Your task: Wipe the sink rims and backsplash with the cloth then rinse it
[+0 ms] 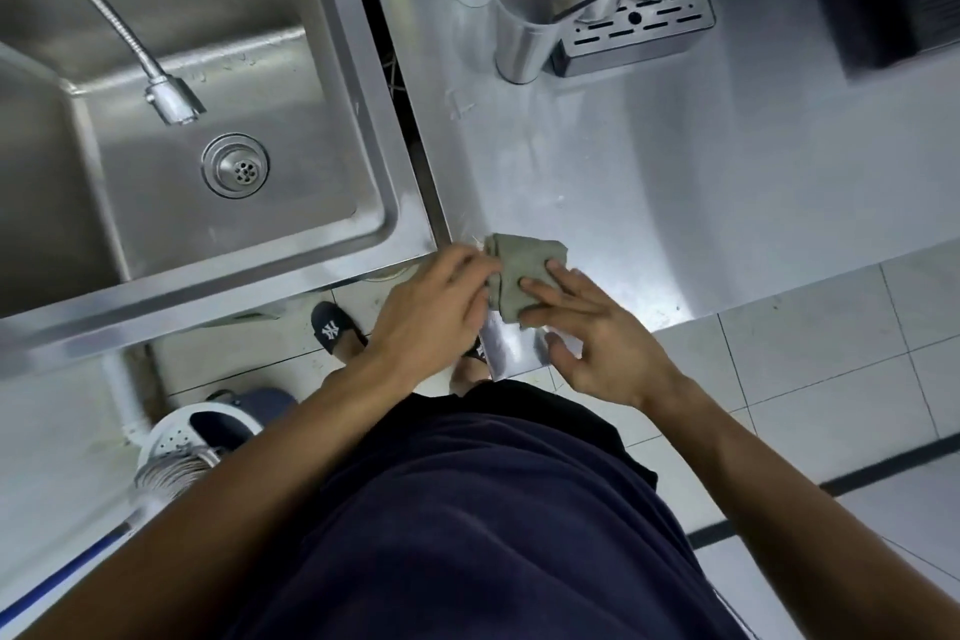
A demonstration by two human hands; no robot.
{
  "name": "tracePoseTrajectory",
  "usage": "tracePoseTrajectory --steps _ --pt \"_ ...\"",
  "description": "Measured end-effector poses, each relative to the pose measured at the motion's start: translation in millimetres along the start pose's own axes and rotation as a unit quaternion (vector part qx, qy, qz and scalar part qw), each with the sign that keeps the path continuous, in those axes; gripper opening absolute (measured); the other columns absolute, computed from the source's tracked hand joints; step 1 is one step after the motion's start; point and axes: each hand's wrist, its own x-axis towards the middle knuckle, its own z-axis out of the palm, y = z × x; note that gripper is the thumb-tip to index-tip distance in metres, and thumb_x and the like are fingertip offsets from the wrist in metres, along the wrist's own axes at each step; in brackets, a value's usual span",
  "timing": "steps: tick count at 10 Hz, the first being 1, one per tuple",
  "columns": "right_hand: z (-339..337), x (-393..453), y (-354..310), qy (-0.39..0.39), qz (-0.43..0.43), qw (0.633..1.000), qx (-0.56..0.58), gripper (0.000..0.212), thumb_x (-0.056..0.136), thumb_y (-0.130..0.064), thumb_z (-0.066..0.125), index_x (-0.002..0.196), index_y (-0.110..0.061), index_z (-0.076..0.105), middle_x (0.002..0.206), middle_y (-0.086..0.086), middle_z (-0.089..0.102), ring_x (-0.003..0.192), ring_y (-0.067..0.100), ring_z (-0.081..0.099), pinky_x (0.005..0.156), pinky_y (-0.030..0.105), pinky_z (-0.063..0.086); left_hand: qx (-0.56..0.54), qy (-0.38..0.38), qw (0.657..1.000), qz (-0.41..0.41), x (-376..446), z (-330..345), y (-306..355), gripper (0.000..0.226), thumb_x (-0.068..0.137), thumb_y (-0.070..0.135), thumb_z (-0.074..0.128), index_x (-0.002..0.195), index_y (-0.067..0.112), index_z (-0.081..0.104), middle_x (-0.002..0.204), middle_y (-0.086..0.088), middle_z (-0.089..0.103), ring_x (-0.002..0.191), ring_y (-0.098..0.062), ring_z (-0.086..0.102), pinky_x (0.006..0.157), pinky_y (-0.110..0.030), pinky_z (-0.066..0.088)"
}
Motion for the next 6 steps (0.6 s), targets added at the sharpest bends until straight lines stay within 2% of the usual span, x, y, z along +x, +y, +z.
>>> tracePoseTrajectory --steps 1,2,3,4,5,6 --pt "-7 16 -15 0.082 0.036 0.996 0.012 0.035 0.093 -0.018 0.05 0.113 -0.012 0.077 0.126 0.0 0.073 0.13 0.021 0.057 0.114 0.03 0.041 0.0 -0.002 0.999 0.038 4 8 9 0.028 0.096 0.02 0.063 0.124 0.018 0.067 0.122 -0.005 0.06 0.106 -0.028 0.061 0.066 -0.042 0.06" --pt "-9 28 -24 0.137 0.058 0.989 -0.003 0.027 0.09 -0.01 0.054 0.11 -0.009 0.073 0.11 0.003 0.072 0.103 0.025 0.059 0.089 0.033 0.051 -0.004 0.007 1.0 0.022 14 10 13 0.024 0.095 0.018 0.065 0.119 0.016 0.068 0.117 -0.005 0.061 0.104 -0.029 0.062 0.067 -0.043 0.059" --pt "-2 35 -23 0.096 0.101 0.99 -0.015 0.015 0.089 -0.006 0.06 0.102 -0.009 0.068 0.102 0.003 0.064 0.095 0.026 0.056 0.076 0.04 0.054 0.014 -0.026 0.999 0.024 14 10 9 0.017 0.097 0.022 0.058 0.11 0.015 0.068 0.106 -0.005 0.059 0.096 -0.03 0.063 0.066 -0.046 0.058" --pt "9 28 -21 0.069 0.118 0.991 -0.009 0.011 0.091 -0.006 0.061 0.1 -0.011 0.066 0.101 0.001 0.065 0.094 0.023 0.055 0.074 0.044 0.054 -0.017 -0.074 0.997 0.031 4 13 5 0.022 0.099 0.027 0.048 0.109 0.017 0.065 0.107 -0.004 0.058 0.089 -0.029 0.062 0.065 -0.045 0.056" --pt "8 26 -21 0.095 0.11 0.989 -0.018 0.011 0.09 -0.006 0.066 0.099 -0.012 0.068 0.098 -0.002 0.065 0.094 0.017 0.053 0.073 0.035 0.053 -0.047 -0.121 0.992 0.006 2 8 0 0.012 0.101 0.026 0.055 0.109 0.021 0.062 0.109 0.003 0.058 0.09 -0.024 0.063 0.071 -0.041 0.054" --pt "7 1 -32 0.096 0.084 0.992 -0.004 0.01 0.091 -0.017 0.067 0.098 -0.015 0.073 0.101 -0.006 0.067 0.096 0.013 0.052 0.076 0.022 0.045 -0.062 -0.184 0.981 0.01 -15 2 -5 0.008 0.098 0.032 0.058 0.103 0.027 0.062 0.106 0.012 0.06 0.095 -0.014 0.062 0.078 -0.036 0.053"
